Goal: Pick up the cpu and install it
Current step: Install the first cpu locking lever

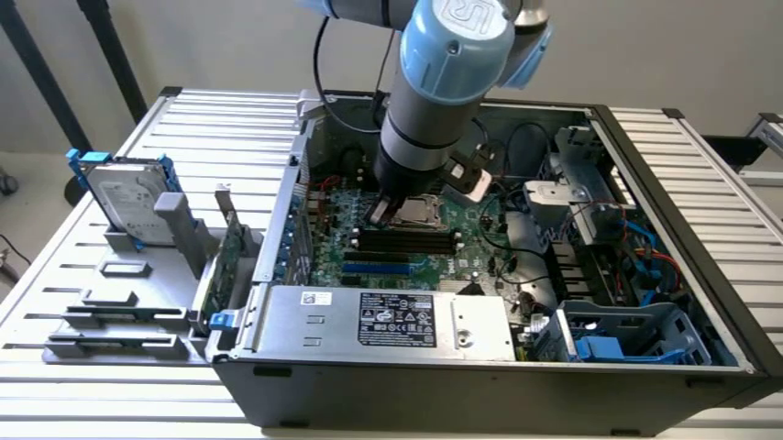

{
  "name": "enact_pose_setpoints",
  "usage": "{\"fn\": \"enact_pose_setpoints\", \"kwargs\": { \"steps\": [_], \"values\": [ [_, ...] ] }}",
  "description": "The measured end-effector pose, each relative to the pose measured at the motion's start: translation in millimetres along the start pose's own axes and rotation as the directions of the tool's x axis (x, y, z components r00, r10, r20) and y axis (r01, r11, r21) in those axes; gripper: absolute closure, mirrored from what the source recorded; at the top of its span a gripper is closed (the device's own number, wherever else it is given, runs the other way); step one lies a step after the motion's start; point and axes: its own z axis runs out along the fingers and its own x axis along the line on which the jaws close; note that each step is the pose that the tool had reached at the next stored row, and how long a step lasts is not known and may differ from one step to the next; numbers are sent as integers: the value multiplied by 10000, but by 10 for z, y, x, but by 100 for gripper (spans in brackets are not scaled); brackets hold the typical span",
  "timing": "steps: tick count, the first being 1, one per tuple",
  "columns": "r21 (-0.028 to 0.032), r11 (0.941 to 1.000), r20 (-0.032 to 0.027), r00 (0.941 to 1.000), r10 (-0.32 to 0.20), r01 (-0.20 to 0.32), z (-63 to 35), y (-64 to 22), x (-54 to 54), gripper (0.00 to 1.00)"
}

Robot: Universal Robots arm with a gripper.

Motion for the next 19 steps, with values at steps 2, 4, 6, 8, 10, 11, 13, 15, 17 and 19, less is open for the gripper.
{"fn": "enact_pose_setpoints", "kwargs": {
  "steps": [2, 4, 6, 8, 10, 11, 13, 15, 17, 19],
  "values": [
    [-10, 10000, 20, 10000, 2, -2, 28, -5, 0, 89],
    [-22, 10000, 42, 10000, 6, -6, 57, -16, 1, 89],
    [-34, 10000, 66, 10000, 10, -10, 87, -29, 5, 89],
    [-47, 10000, 88, 10000, 13, -12, 122, -42, 10, 89],
    [-60, 10000, 110, 9999, 15, -15, 151, -50, 13, 89],
    [-69, 10000, 125, 9999, 18, -17, 163, -51, 14, 89],
    [-85, 10000, 152, 9999, 22, -20, 186, -51, 15, 89],
    [-100, 9999, 178, 9998, 25, -24, 206, -52, 17, 89],
    [-116, 9999, 208, 9998, 30, -28, 223, -52, 20, 89],
    [-125, 9999, 222, 9997, 31, -29, 235, -54, 24, 89]
  ]
}}
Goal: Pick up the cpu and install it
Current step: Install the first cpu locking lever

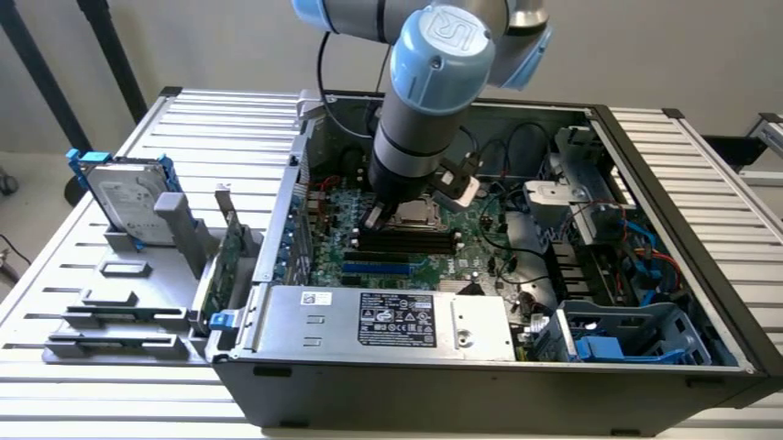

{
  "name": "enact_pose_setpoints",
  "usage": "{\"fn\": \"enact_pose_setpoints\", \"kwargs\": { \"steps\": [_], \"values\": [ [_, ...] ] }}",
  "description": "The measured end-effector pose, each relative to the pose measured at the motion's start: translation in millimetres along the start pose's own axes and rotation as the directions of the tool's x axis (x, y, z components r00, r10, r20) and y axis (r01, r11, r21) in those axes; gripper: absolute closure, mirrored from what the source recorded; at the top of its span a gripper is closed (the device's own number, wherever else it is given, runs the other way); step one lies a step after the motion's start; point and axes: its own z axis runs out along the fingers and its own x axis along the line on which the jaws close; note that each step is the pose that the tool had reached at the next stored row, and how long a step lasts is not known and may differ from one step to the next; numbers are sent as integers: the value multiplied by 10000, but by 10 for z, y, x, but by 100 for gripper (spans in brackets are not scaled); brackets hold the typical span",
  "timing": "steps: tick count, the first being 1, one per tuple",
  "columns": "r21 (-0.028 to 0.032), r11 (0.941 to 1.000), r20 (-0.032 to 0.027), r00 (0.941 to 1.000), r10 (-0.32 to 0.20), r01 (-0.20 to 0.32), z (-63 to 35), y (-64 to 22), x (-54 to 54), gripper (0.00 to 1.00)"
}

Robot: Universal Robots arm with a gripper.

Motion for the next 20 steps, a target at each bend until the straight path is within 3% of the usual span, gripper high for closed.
{"fn": "enact_pose_setpoints", "kwargs": {
  "steps": [11, 16, 20],
  "values": [
    [18, 10000, -19, 10000, -27, 27, 11, -23, -10, 89],
    [86, 9999, -125, 9998, -124, 125, 18, -32, -18, 89],
    [49, 9998, -221, 9996, -202, 203, 25, -33, -20, 89]
  ]
}}
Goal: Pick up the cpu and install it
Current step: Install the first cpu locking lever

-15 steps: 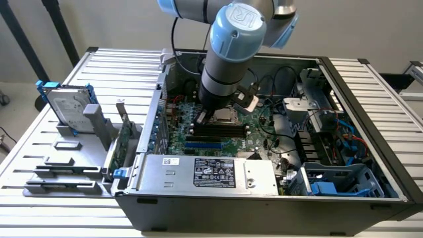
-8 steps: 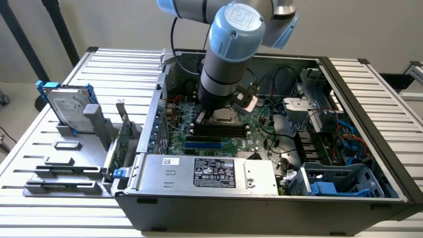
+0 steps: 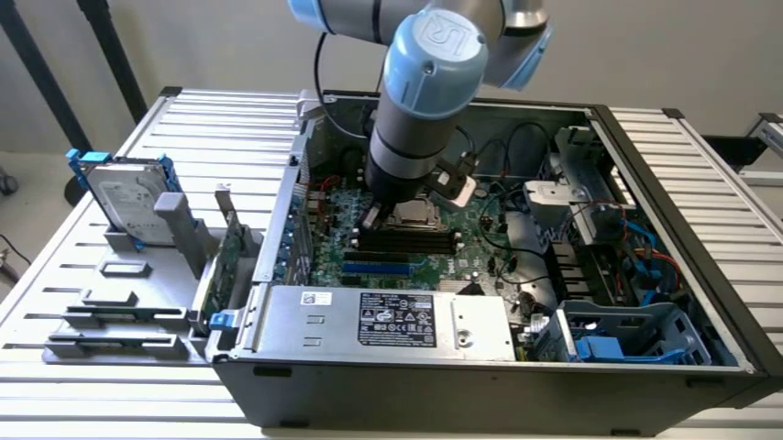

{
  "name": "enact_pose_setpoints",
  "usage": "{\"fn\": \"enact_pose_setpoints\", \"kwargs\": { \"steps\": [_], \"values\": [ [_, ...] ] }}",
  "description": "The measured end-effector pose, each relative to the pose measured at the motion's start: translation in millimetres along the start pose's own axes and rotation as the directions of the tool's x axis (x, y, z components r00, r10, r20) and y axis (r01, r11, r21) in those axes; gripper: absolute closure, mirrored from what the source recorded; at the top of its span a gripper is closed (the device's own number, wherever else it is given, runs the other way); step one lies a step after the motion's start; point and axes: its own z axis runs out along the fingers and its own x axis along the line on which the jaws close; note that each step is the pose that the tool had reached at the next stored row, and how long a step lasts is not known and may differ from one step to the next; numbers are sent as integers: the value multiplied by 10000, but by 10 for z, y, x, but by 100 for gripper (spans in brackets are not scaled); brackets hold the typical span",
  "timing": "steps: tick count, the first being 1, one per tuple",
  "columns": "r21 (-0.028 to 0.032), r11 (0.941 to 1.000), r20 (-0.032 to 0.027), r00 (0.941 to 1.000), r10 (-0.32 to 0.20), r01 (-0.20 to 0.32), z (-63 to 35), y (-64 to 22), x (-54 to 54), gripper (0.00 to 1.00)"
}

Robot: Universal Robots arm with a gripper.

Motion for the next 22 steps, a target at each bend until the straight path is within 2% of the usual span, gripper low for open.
{"fn": "enact_pose_setpoints", "kwargs": {
  "steps": [5, 7, 10, 22],
  "values": [
    [-150, 9998, -142, 9998, -129, 127, 18, 2, -6, 89],
    [-190, 9997, -195, 9997, -171, 168, 30, -4, -13, 89],
    [-236, 9995, -239, 9995, -214, 208, 41, -14, -24, 89],
    [-280, 9993, -269, 9993, -273, 265, 28, -30, -26, 89]
  ]
}}
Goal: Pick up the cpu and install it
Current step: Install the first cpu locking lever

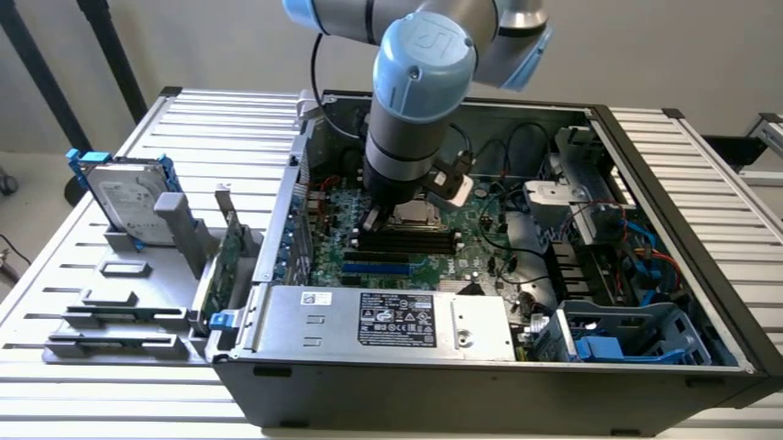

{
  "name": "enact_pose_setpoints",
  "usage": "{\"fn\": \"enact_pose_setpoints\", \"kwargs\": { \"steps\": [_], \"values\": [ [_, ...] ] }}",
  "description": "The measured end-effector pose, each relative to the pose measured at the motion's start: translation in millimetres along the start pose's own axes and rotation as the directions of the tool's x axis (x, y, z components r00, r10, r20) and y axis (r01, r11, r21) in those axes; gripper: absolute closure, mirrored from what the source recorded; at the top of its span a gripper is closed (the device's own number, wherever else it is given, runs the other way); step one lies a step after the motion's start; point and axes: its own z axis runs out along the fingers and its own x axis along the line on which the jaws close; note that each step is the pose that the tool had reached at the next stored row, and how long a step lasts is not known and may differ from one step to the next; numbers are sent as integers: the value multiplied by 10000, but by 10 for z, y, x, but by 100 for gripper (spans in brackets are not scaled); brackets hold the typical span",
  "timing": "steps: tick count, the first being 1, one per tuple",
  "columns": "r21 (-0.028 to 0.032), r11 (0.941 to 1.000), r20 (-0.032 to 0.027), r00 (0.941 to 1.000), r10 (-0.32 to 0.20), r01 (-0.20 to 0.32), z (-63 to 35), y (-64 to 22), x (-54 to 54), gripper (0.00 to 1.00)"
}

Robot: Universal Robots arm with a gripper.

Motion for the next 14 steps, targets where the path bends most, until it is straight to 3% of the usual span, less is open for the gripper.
{"fn": "enact_pose_setpoints", "kwargs": {
  "steps": [7, 14],
  "values": [
    [-11, 10000, 4, 10000, -48, 48, -35, -11, 14, 89],
    [-7, 10000, 4, 10000, -64, 64, -283, -75, 100, 89]
  ]
}}
